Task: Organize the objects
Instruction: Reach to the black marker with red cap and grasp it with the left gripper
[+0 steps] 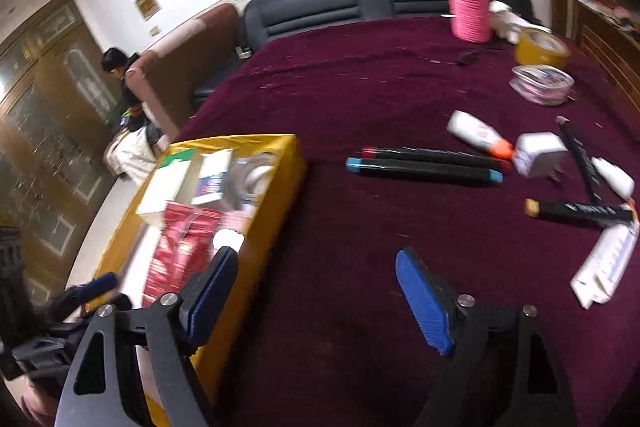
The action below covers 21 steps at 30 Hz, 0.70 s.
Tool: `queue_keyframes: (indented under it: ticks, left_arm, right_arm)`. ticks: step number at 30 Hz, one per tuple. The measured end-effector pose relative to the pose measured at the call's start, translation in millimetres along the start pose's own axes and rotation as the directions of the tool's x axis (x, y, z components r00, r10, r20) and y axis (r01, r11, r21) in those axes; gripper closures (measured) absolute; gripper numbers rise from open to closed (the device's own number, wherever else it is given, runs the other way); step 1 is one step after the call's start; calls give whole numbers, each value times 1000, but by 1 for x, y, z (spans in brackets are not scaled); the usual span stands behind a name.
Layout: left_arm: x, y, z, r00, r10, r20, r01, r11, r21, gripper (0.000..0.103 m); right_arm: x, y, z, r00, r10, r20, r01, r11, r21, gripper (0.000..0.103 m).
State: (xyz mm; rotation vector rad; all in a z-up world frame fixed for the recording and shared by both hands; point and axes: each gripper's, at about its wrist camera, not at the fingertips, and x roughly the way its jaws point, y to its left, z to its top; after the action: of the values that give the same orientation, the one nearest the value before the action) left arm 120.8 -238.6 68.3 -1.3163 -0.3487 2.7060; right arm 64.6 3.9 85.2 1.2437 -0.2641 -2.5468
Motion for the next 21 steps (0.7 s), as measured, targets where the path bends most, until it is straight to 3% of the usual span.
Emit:
queue_keyframes:
  ticks: [8, 14, 21]
  left_arm:
    - [0, -55, -3, 999, -47, -17, 49, 993, 105, 11]
    - [17, -96, -1, 989, -126, -72, 136, 977, 163, 11]
    - [35, -154, 25, 994, -113, -8, 109, 935, 338, 11]
  right_arm:
    - [-30, -90, -20, 993, -109, 35, 104, 987, 126, 17]
    - [-54, -154, -24, 977, -196, 83, 171, 955, 242, 17]
    - [-59, -198, -17, 954, -256, 154, 198, 928, 315, 17]
